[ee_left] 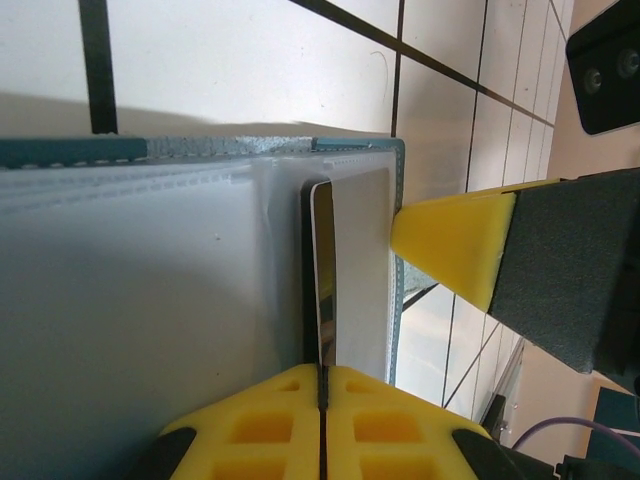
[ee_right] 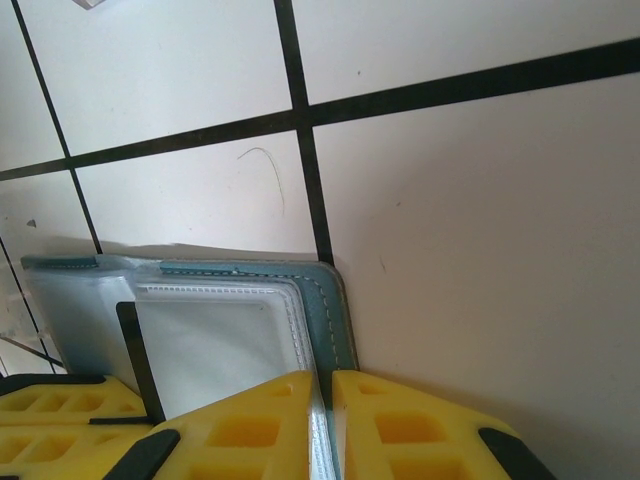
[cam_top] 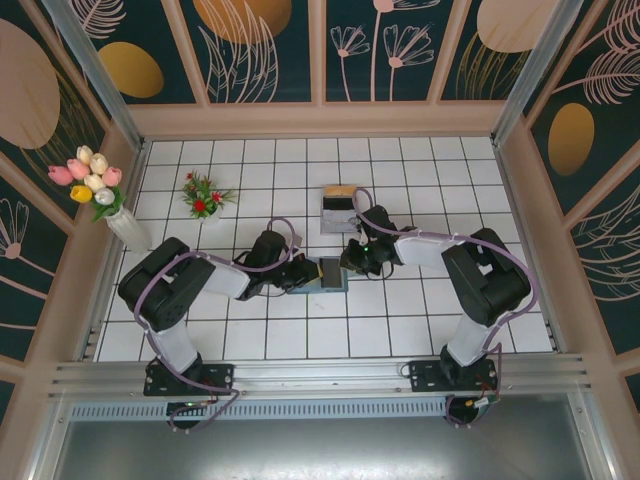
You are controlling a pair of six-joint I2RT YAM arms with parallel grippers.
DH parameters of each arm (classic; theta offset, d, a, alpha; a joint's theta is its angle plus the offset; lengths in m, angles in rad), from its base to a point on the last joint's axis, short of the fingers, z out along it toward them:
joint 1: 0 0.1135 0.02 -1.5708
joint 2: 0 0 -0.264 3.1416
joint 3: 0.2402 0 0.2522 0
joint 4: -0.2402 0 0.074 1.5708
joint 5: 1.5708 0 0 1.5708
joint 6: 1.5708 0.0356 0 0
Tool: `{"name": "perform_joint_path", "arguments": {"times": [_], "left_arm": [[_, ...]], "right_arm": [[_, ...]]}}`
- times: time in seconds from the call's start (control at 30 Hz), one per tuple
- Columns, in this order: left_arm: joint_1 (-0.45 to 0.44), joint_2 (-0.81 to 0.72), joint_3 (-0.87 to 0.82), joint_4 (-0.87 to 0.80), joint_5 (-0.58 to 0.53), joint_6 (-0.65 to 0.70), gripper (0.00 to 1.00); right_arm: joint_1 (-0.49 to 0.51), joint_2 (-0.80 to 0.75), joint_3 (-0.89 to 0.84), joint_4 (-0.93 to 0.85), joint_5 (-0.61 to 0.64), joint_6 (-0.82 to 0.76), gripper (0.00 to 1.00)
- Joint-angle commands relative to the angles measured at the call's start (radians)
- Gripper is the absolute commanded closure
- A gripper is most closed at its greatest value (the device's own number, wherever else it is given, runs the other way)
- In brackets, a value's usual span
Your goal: Take the credit cards out of the card holder
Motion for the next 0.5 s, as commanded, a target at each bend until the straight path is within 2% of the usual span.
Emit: {"name": "perform_joint_path", "arguments": {"times": [0.0, 0.23, 0.47], "left_arm": [[0.010, -0.033, 0.004, -0.066, -0.011, 0.042, 0.93], [0.014, -0.099, 0.014, -0.167, -0.049, 0.093, 0.98], [0.026, -0.112, 0.000, -0.152, -0.041, 0.101, 1.00]], "right_arm": [[0.016, 0.071, -0.025, -0.091, 0.066, -0.024, 0.84], [0.016, 0.066, -0.026, -0.078, 0.053, -0.025, 0.84], [0.016, 0.031, -0.025, -0.030, 0.018, -0.030, 0.83]]}}
